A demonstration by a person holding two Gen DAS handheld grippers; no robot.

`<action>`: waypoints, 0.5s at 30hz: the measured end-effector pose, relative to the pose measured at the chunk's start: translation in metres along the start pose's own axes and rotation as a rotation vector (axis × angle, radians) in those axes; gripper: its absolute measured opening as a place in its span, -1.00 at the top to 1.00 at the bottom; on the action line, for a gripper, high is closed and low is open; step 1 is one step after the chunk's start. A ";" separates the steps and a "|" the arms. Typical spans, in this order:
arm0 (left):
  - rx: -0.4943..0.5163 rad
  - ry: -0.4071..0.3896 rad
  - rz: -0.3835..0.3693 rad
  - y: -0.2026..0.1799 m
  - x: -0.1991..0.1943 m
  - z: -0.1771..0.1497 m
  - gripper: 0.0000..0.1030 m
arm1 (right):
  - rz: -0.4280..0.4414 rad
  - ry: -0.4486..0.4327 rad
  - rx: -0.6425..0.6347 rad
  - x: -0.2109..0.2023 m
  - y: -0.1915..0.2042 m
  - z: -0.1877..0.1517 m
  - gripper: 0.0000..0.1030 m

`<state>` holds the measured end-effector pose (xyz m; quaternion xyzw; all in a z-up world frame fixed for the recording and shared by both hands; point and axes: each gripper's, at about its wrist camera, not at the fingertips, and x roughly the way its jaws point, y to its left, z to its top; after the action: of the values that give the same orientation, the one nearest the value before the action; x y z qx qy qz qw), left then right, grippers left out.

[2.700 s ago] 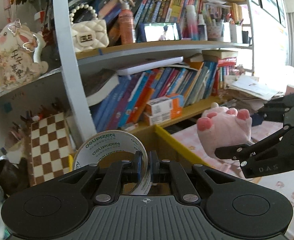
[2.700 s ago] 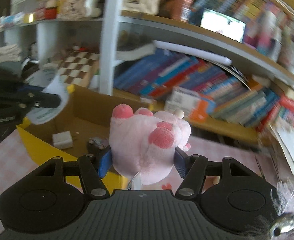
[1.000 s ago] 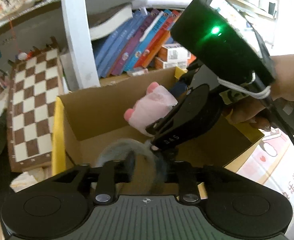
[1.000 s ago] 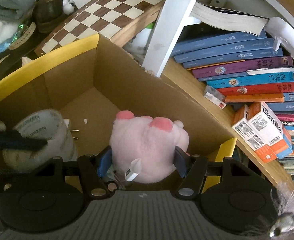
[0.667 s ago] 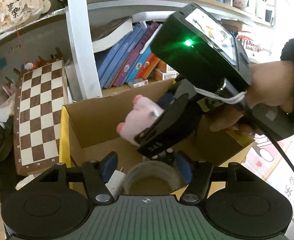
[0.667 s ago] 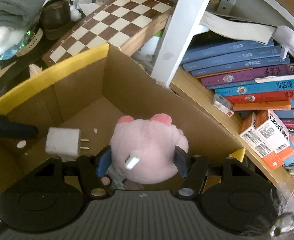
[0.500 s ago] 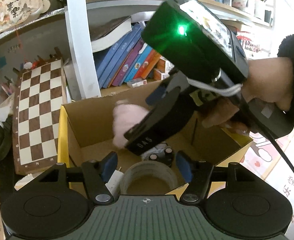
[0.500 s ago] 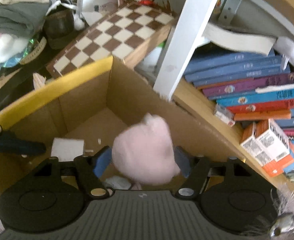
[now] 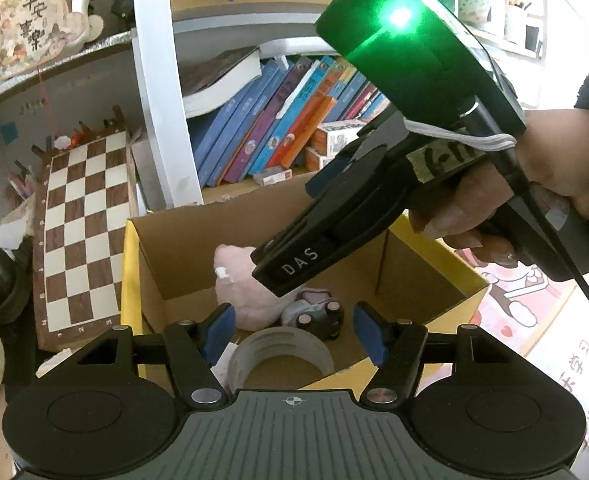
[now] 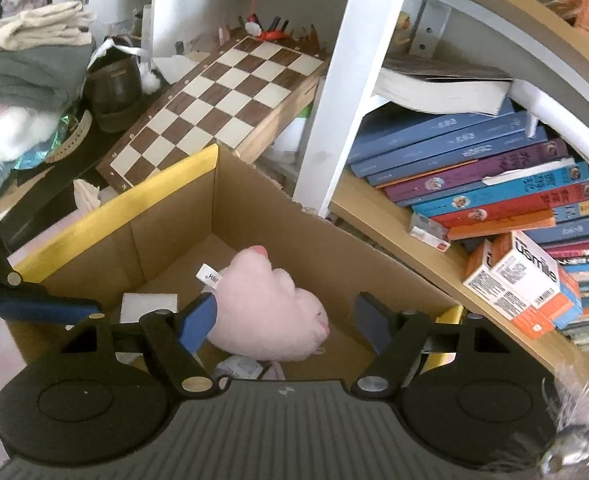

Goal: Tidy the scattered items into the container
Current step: 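Open the right tool to drop the plush while the left tool releases the tape, then withdraw both tools from the box toward the sponge block and pink knife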

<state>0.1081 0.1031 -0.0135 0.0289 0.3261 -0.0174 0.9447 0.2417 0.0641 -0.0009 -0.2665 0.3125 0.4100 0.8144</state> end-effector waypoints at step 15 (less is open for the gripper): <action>-0.005 -0.041 0.013 -0.013 -0.031 -0.006 -0.38 | -0.039 -0.058 0.084 -0.055 0.001 -0.023 -0.53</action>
<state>0.0796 0.0913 0.0008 0.0285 0.3067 -0.0111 0.9513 0.2086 0.0208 0.0234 -0.2260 0.3005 0.3879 0.8415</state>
